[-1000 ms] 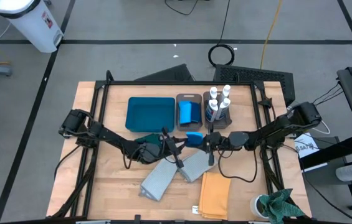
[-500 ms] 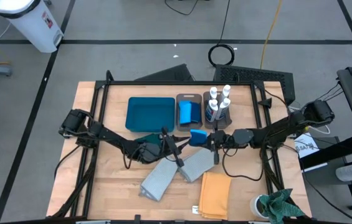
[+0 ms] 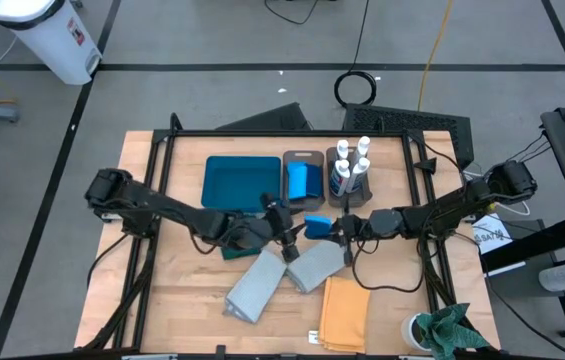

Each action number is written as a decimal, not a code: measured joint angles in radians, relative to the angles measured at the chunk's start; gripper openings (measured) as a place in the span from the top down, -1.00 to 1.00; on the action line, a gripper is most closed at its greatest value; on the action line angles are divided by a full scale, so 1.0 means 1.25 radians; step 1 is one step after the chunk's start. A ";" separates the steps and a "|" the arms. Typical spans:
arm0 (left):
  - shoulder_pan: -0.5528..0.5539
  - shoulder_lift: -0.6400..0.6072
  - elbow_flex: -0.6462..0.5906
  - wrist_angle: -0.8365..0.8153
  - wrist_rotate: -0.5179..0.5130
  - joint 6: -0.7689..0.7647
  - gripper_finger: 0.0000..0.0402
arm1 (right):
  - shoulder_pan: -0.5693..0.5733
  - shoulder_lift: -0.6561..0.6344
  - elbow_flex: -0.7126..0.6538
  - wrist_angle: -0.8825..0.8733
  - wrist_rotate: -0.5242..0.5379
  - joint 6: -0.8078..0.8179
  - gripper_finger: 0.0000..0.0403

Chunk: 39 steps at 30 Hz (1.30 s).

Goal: Pick & Place Kitchen Items
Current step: Put the blue sponge into the left black bin

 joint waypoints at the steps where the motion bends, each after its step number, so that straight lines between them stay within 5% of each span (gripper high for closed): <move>1: 0.004 0.000 0.043 -0.074 0.022 -0.008 0.08 | 0.000 0.000 0.000 0.000 -0.023 0.000 1.00; 5: 0.028 0.004 0.204 -0.310 0.213 -0.034 -0.21 | 0.000 0.005 0.000 0.007 -0.095 0.001 1.00; 8: 0.056 0.018 0.272 -0.395 0.407 -0.062 -0.34 | 0.000 0.017 0.000 0.012 -0.113 0.005 1.00; 11: 0.076 0.037 0.285 -0.416 0.511 -0.068 -0.40 | 0.000 0.039 0.000 0.018 -0.110 0.006 1.00; 27: 0.160 0.107 0.286 -0.468 0.550 -0.089 -0.11 | 0.000 0.070 0.000 0.077 -0.110 0.001 1.00; 32: 0.160 0.123 0.286 -0.476 0.582 -0.057 0.29 | 0.000 0.070 0.000 0.076 -0.110 0.001 1.00; 37: 0.160 0.112 0.285 -0.485 0.584 0.023 0.88 | -0.002 0.065 0.000 0.077 -0.103 0.006 0.95; 39: 0.160 0.096 0.285 -0.491 0.573 0.053 0.92 | -0.002 0.052 0.000 0.079 -0.087 0.012 0.90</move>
